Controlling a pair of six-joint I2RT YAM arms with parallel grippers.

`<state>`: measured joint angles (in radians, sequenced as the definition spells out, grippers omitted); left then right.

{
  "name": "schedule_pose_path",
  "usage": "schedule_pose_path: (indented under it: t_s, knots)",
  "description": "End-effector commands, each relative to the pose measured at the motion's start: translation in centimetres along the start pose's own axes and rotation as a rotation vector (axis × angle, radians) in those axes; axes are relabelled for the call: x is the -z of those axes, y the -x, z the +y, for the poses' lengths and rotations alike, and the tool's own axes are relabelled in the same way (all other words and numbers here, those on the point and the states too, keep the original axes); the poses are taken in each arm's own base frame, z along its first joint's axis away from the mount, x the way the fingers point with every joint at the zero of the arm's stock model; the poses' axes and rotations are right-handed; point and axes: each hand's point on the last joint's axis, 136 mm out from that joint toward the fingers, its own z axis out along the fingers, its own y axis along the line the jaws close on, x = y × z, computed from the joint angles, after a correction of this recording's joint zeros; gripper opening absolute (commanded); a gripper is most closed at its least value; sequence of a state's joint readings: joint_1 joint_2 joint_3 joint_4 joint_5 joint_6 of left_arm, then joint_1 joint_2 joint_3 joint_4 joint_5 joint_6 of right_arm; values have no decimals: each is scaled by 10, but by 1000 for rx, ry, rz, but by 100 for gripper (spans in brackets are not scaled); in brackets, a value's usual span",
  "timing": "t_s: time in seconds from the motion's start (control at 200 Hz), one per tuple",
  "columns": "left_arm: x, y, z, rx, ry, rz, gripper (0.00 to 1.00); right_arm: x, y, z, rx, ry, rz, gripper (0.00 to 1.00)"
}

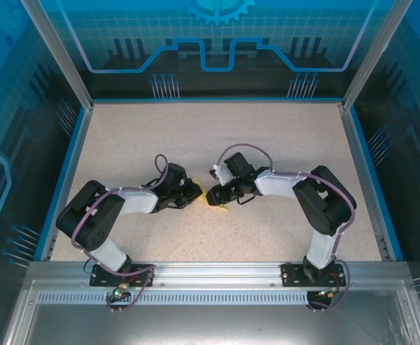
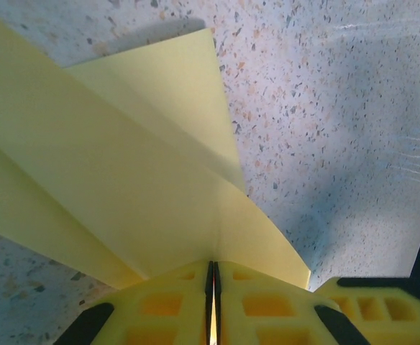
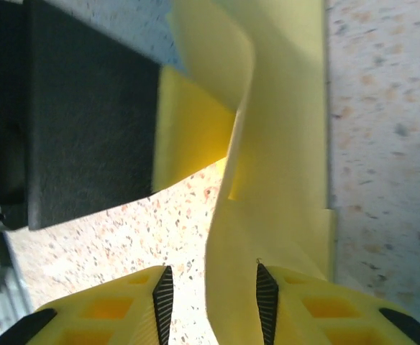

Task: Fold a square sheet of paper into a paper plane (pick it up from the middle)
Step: Fold the wing for the fifth time at the center of the table.

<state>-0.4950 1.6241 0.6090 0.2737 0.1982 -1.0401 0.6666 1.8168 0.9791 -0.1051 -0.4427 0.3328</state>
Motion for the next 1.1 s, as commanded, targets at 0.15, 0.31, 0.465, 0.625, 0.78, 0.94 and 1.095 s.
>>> schedule_pose_path:
  t_s: [0.15,0.31,0.465,0.625,0.78,0.94,1.095]
  knots:
    - [-5,1,1,-23,31,10,12,6,7,-1,253,-173,2,42]
    - [-6,1,1,-25,35,10,11,0,0,-2,341,-215,42,42]
    - [-5,2,1,-25,35,9,11,-4,-2,-1,412,-243,57,40]
    - [-5,1,1,-27,39,11,11,-7,-1,-6,465,-270,67,36]
    - [-5,2,1,-26,39,11,10,-7,0,-12,483,-299,76,33]
    - [-3,2,-1,-31,37,8,10,-8,-3,-8,478,-277,78,21]
    - [5,5,-8,-44,22,-7,10,-10,-7,-4,445,-236,82,12]
